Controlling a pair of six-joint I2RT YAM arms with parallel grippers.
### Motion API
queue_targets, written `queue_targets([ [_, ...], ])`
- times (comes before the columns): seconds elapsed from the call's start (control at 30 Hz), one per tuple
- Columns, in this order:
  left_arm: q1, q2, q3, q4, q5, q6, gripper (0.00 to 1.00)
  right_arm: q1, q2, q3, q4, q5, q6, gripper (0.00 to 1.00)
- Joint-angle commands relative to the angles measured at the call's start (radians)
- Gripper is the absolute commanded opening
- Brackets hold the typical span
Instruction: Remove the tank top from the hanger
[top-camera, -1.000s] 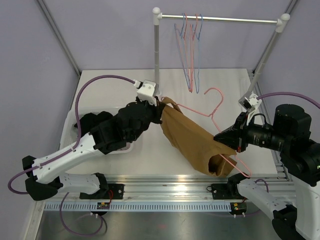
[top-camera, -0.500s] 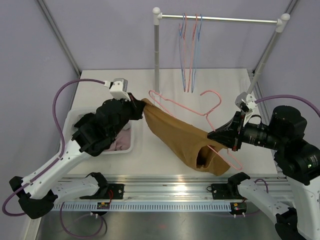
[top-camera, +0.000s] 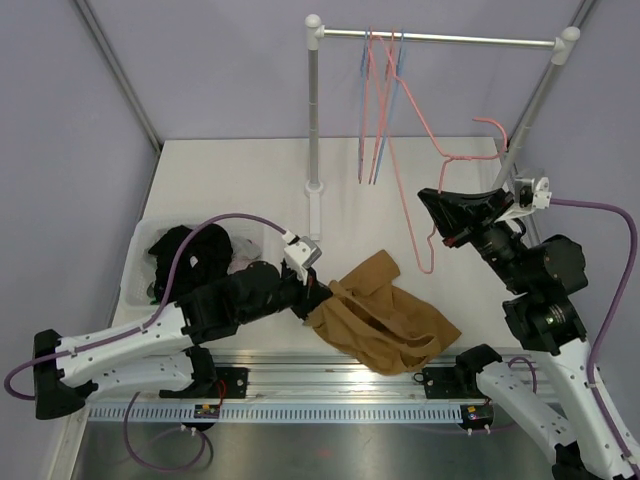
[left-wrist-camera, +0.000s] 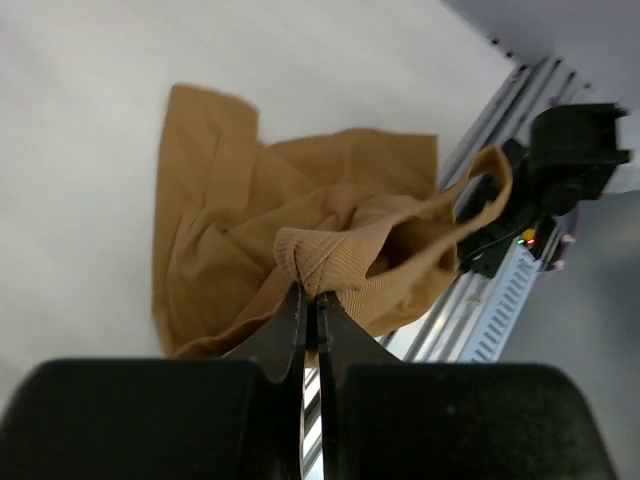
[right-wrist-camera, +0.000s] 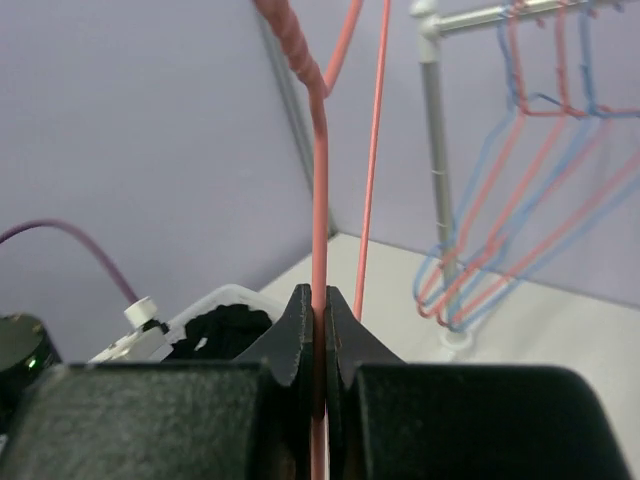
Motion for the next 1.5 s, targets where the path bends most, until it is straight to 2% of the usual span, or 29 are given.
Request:
queue_targets([
  [0.0,0.002,-0.063,-0.020,-0.009,-0.204,-0.049,0.04,0.007,0.026,0.173,-0.127,0.235,-0.030,0.00],
  [0.03,0.002,-0.064,-0.006,-0.054,-0.267,-0.068,0.05,0.005,0.057,0.224,-0.314,0.234,-0.036,0.00],
  [0.1,0.002,-0.057,0.049,-0.169,-0.390,-0.088,0.23,0.005,0.069,0.301,-0.435,0.223,-0.076,0.00],
  [0.17,0.004,-0.046,0.103,-0.284,-0.481,-0.109,0.34,0.005,0.063,0.304,-0.526,0.255,-0.075,0.00],
  [0.2,0.005,-0.031,0.158,-0.330,-0.515,-0.120,0.54,0.007,0.065,0.312,-0.565,0.330,-0.069,0.00],
  [0.23,0.016,-0.022,0.195,-0.381,-0.580,-0.137,0.68,0.007,0.082,0.321,-0.648,0.363,-0.063,0.00],
  [0.27,0.025,-0.011,0.224,-0.477,-0.602,-0.155,0.78,0.005,0.097,0.358,-0.699,0.387,-0.055,0.00],
  [0.33,0.062,0.011,0.307,-0.566,-0.654,-0.175,0.99,0.005,0.157,0.422,-0.821,0.442,-0.049,0.00],
  [0.37,0.088,0.009,0.349,-0.644,-0.674,-0.179,0.99,0.005,0.207,0.445,-0.872,0.484,-0.052,0.00],
  [0.43,0.100,-0.004,0.377,-0.700,-0.676,-0.163,0.99,0.004,0.259,0.497,-0.894,0.525,-0.064,0.00],
  [0.5,0.102,-0.026,0.385,-0.726,-0.659,-0.124,0.99,0.004,0.350,0.540,-0.906,0.576,-0.079,0.00],
  [0.63,0.102,-0.072,0.378,-0.775,-0.629,-0.088,0.99,0.001,0.535,0.733,-0.931,0.630,-0.121,0.00],
  [0.77,0.102,-0.133,0.313,-0.758,-0.615,-0.054,0.99,-0.040,0.712,0.934,-0.951,0.598,-0.141,0.00],
  [0.93,0.103,-0.184,0.243,-0.697,-0.609,-0.062,0.99,-0.051,0.942,1.224,-1.001,0.645,-0.167,0.00],
  [1.07,0.106,-0.184,0.233,-0.703,-0.602,-0.065,0.99,-0.060,1.106,1.434,-1.069,0.636,-0.179,0.00],
  [1.1,0.106,-0.186,0.235,-0.705,-0.607,-0.067,0.99,-0.061,1.179,1.534,-1.090,0.628,-0.179,0.00],
  [1.2,0.111,-0.192,0.233,-0.709,-0.607,-0.070,0.99,-0.061,1.292,1.666,-1.141,0.625,-0.176,0.00],
  [1.47,0.122,-0.236,0.224,-0.686,-0.575,-0.064,0.99,-0.061,1.298,1.544,-1.052,0.572,-0.132,0.00],
])
